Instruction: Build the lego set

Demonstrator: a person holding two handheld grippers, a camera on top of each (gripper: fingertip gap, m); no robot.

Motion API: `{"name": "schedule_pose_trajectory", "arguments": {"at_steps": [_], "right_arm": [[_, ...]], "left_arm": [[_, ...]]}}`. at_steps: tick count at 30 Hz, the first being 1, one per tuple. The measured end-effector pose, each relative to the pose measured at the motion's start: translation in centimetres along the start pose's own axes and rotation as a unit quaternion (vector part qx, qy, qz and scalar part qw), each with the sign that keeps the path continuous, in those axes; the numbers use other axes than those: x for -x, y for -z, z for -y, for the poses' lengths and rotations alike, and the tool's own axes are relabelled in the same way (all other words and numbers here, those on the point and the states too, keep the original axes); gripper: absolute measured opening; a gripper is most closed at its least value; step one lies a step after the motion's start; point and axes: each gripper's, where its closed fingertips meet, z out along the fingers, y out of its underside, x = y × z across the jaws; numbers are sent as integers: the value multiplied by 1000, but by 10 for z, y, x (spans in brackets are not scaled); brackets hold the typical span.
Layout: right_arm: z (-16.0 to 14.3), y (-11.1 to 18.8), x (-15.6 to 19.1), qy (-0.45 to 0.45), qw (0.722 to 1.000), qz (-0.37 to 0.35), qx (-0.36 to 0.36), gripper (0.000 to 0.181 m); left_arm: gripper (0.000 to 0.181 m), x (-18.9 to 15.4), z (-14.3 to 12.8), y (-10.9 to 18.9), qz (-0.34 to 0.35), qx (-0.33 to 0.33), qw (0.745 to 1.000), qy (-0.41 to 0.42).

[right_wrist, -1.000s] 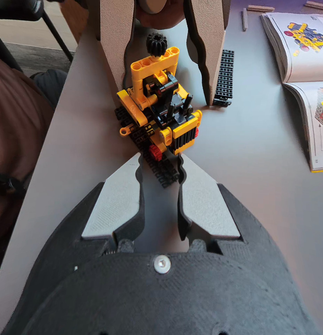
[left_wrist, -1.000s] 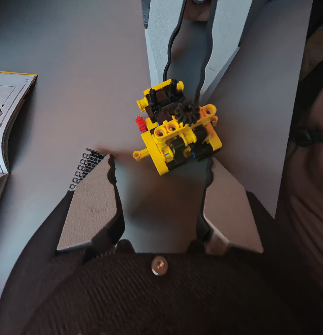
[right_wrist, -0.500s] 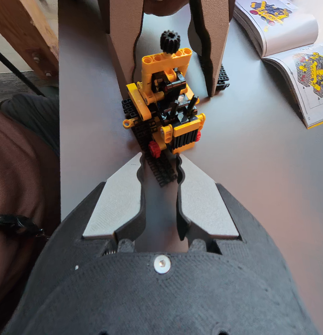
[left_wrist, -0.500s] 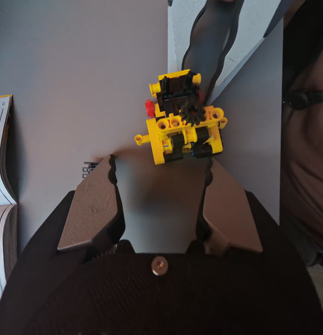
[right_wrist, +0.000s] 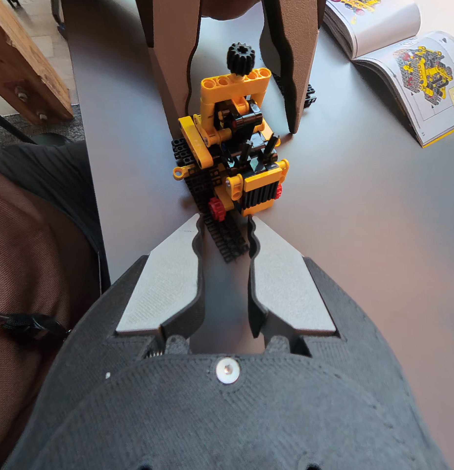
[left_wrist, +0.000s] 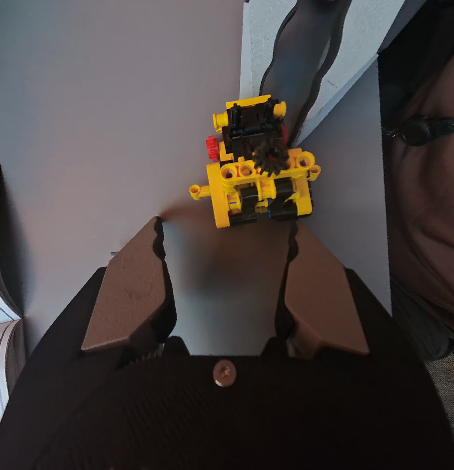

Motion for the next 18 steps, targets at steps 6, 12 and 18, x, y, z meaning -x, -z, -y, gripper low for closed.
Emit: {"name": "schedule_pose_trajectory", "arguments": {"at_steps": [6,12,18], "right_arm": [[0,2,-2,-3,1000,-9,-2,36],[0,13,-4,-22,999,-14,-28,38],[-6,42,-26,-71,993,-49,-78,42]], "left_arm": [[94,-1,2,-1,7,-7,1000,4],[91,1,0,3,26,-12,1000,9],[86,11,-12,35,90,-21,995,40]]}}
